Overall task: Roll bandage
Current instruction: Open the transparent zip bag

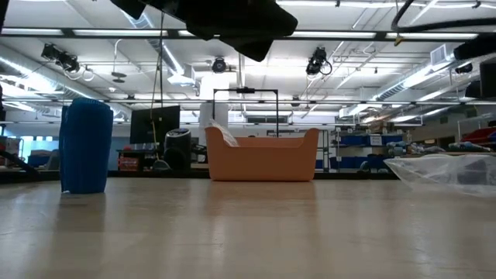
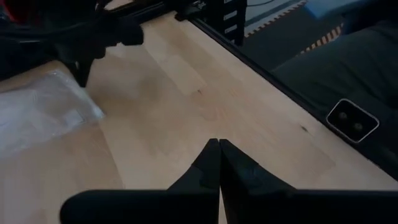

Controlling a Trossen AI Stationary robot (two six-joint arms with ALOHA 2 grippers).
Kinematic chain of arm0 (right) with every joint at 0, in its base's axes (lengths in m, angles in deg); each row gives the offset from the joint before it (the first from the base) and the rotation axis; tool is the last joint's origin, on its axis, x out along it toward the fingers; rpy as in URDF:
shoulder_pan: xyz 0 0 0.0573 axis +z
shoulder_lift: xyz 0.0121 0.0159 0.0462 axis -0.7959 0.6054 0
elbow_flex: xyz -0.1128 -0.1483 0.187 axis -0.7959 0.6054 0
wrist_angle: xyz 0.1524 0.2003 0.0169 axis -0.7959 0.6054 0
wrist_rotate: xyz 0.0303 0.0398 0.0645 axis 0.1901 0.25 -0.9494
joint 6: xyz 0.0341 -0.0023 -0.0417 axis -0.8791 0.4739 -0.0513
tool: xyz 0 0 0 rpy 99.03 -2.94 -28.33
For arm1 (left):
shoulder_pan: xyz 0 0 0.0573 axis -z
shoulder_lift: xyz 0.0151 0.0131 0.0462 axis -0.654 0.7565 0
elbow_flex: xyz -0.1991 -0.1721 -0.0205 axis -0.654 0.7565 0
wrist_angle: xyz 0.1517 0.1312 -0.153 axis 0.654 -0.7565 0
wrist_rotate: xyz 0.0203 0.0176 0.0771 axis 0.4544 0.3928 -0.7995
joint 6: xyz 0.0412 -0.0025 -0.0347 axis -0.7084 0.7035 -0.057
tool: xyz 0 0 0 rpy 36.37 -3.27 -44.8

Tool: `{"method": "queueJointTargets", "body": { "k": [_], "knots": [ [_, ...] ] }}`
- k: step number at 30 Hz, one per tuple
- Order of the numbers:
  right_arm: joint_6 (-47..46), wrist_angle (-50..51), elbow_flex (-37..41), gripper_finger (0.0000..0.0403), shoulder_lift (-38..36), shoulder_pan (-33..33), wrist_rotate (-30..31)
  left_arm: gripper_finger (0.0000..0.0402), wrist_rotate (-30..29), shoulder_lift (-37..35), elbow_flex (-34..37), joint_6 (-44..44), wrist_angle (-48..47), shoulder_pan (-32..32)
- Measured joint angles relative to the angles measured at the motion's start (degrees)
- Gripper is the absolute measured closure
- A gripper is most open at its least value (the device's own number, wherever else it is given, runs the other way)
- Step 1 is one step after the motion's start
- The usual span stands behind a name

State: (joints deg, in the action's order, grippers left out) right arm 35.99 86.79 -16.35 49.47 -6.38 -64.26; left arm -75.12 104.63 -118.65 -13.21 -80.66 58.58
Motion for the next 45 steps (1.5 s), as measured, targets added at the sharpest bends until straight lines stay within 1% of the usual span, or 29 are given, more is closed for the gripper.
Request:
{"method": "queueJointTargets", "body": {
  "k": [3,6,8,10,14,19,22,25,29,33,36,39,40,45],
  "knots": [
    [0.4,1.4,-2.9,0.0399,0.0,0.0,0.7,0.0397,-1.8,-1.9,0.0,-1.6,-1.4,0.0],
    [0.6,3.1,-6.2,0.04,-0.2,0.0,2.4,0.0397,-4.8,-4.6,0.0,-2.2,-3.4,0.3],
    [0.6,3.7,-6.9,0.0397,-0.2,0.0,3.3,0.0397,-6.1,-6.0,0.0,-2.3,-4.7,0.5],
    [0.4,3.8,-6.5,0.0383,-0.1,0.0,3.6,0.0397,-6.9,-6.6,0.3,-2.2,-5.4,0.7],
    [0.1,3.8,-3.4,0.0337,0.0,0.1,3.6,0.0397,-8.1,-6.6,2.5,-2.0,-5.6,1.1],
    [0.0,3.6,-1.5,0.0285,0.0,0.1,3.3,0.0397,-9.1,-6.5,6.0,-0.3,-1.9,1.6],
    [0.9,3.2,-1.0,0.0268,0.0,0.1,2.5,0.0397,-9.5,-6.5,7.0,-0.1,-0.4,1.8],
    [1.3,1.6,0.2,0.0264,0.0,0.1,1.8,0.0397,-9.7,-6.5,7.5,1.2,-0.5,1.9],
    [1.5,0.3,1.3,0.0268,0.0,-0.2,1.5,0.0397,-9.8,-6.5,7.6,1.5,-0.4,1.9],
    [1.3,0.2,2.2,0.0286,0.0,-1.0,1.5,0.0396,-9.8,-6.5,7.6,1.5,-0.3,1.9],
    [1.5,0.2,2.5,0.032,0.0,-1.5,1.5,0.0396,-9.7,-6.5,7.6,1.5,-0.4,1.9],
    [1.6,0.2,2.7,0.0376,0.0,-1.9,1.5,0.0396,-9.7,-6.5,7.6,1.5,-0.4,1.9],
    [1.8,0.1,2.7,0.0389,0.0,-1.9,1.6,0.0396,-9.7,-6.5,7.6,1.5,-0.4,1.9],
    [2.2,-0.3,2.3,0.0399,0.0,-2.0,2.0,0.0396,-9.7,-6.5,7.6,1.6,-0.2,1.9]
  ]
}}
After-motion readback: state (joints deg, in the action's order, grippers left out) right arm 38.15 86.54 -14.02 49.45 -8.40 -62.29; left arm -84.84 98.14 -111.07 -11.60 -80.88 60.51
